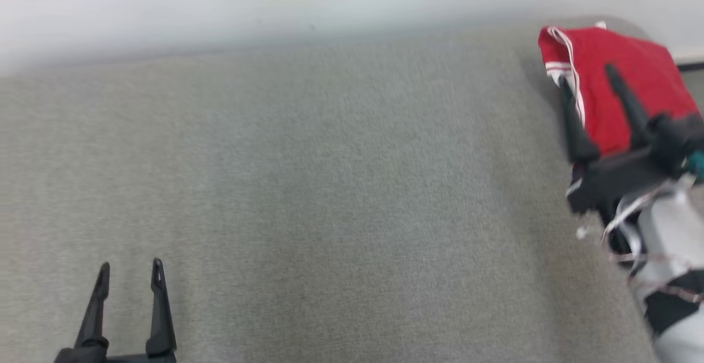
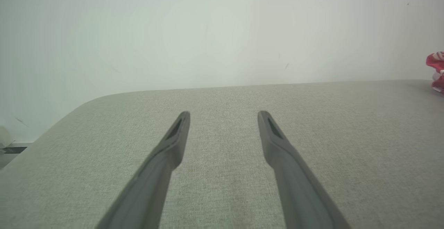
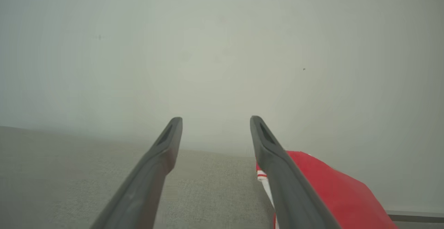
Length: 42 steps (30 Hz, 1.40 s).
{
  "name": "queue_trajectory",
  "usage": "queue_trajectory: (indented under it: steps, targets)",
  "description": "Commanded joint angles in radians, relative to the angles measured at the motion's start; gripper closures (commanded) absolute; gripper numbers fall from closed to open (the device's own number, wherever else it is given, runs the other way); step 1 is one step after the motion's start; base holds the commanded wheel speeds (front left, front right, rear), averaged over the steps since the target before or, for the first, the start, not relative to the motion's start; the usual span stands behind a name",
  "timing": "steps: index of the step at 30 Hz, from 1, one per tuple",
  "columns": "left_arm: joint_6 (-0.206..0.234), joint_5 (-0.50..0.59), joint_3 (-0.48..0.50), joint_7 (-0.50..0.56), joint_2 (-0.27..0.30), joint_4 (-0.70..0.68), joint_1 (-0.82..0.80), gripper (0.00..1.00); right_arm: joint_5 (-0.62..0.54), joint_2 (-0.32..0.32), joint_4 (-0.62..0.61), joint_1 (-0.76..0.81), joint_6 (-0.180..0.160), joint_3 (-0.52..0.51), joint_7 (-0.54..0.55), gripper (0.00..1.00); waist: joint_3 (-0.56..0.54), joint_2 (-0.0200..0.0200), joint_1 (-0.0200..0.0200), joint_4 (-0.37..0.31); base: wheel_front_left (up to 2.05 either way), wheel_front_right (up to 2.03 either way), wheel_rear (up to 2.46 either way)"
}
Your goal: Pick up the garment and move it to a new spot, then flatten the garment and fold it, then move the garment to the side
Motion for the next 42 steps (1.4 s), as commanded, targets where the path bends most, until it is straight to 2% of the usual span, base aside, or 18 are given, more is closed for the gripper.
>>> queue_trajectory:
  steps: [1,11,18,22,29,42]
  targets:
    - [-0.001,0.007,-0.002,-0.003,-0.005,0.008,0.017,0.00,-0.013,0.023,-0.027,0.063,-0.003,-0.015,-0.001,0.00,-0.068,0.0001,0.0003,0.045,0.00,0.00,0.00]
    - [-0.013,0.006,-0.008,-0.003,-0.016,0.030,0.040,0.00,-0.069,0.140,-0.215,0.366,-0.003,-0.123,0.004,0.00,-0.112,0.0001,0.0003,0.062,0.00,0.00,0.00]
    - [-0.025,0.014,-0.012,-0.003,-0.017,0.057,0.050,0.00,-0.145,0.245,-0.290,0.559,-0.003,-0.215,-0.003,0.00,-0.146,0.0001,0.0003,0.079,0.00,0.00,0.00]
    - [-0.027,0.013,-0.006,-0.003,-0.014,0.067,0.058,0.00,-0.175,0.296,-0.325,0.626,-0.003,-0.227,-0.008,0.00,-0.163,0.0001,0.0003,0.074,0.00,0.00,0.00]
    - [-0.033,0.009,-0.007,-0.003,-0.016,0.082,0.070,0.00,-0.221,0.325,-0.340,0.665,-0.003,-0.218,-0.010,0.00,-0.180,0.0001,0.0003,0.061,0.00,0.00,0.00]
    - [-0.031,0.021,-0.021,-0.003,-0.018,0.120,0.039,0.00,-0.230,0.323,-0.333,0.650,-0.003,-0.224,-0.010,0.00,-0.189,0.0001,0.0003,0.063,0.00,0.00,0.00]
